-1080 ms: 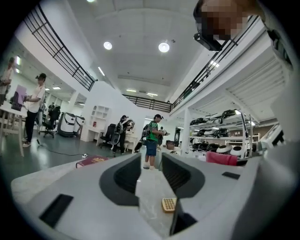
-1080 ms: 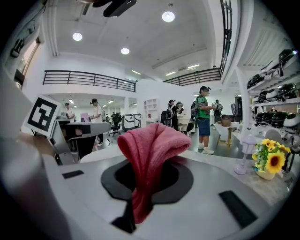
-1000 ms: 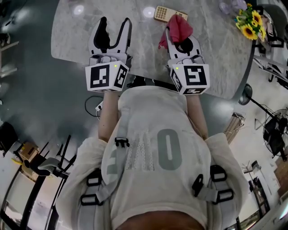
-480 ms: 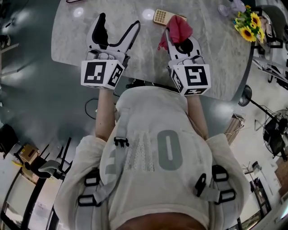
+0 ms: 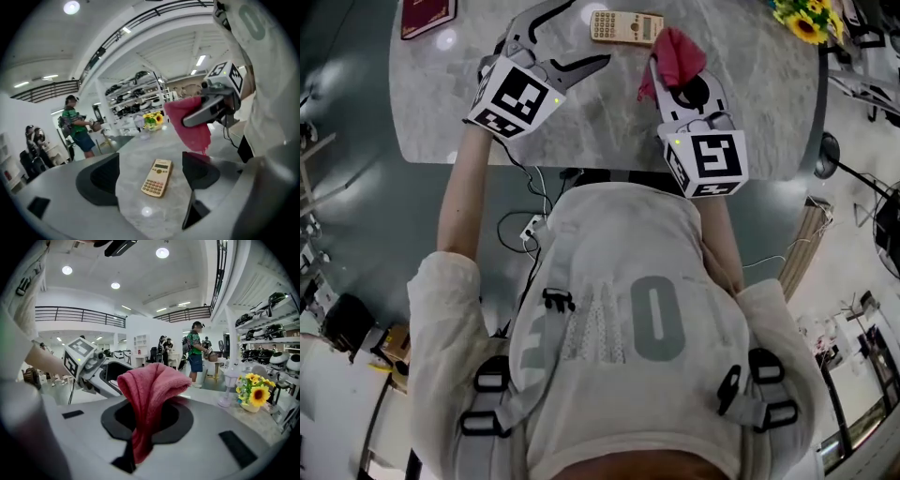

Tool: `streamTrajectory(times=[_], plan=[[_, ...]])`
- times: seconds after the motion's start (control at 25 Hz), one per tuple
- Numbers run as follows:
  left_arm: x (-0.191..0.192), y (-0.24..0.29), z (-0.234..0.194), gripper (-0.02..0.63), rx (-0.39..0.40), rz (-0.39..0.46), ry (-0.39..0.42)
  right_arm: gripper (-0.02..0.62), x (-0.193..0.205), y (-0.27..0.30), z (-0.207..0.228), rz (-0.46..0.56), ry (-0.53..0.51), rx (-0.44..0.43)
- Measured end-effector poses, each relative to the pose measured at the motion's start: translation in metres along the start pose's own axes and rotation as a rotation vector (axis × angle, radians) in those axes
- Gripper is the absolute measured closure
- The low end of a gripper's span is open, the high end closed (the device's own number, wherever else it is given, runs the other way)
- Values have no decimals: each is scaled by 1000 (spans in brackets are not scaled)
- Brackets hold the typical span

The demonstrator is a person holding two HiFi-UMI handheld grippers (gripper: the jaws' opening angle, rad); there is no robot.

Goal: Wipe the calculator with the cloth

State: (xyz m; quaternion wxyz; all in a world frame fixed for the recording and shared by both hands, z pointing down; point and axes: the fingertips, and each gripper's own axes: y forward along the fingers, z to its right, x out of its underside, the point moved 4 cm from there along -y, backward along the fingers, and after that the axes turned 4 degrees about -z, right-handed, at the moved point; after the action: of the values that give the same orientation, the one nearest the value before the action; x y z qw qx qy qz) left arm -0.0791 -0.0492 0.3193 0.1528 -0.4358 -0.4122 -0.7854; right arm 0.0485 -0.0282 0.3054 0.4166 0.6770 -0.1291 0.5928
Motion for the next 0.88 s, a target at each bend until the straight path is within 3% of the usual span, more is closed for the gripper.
streamTrajectory(times=[0.12,0.36,0.6,0.88], plan=[[28,33,-1,201,125,-115,76,539,10,-3,10,-26,23,45],[71,81,0,202,294,-282,192,538,25,-3,35,-73,46,77],[107,109,-4,202,409,-392,228,538,37,4,48,-107,54,72],[136,126,-11,220,494,-469,205,538,44,15,58,-141,60,55]])
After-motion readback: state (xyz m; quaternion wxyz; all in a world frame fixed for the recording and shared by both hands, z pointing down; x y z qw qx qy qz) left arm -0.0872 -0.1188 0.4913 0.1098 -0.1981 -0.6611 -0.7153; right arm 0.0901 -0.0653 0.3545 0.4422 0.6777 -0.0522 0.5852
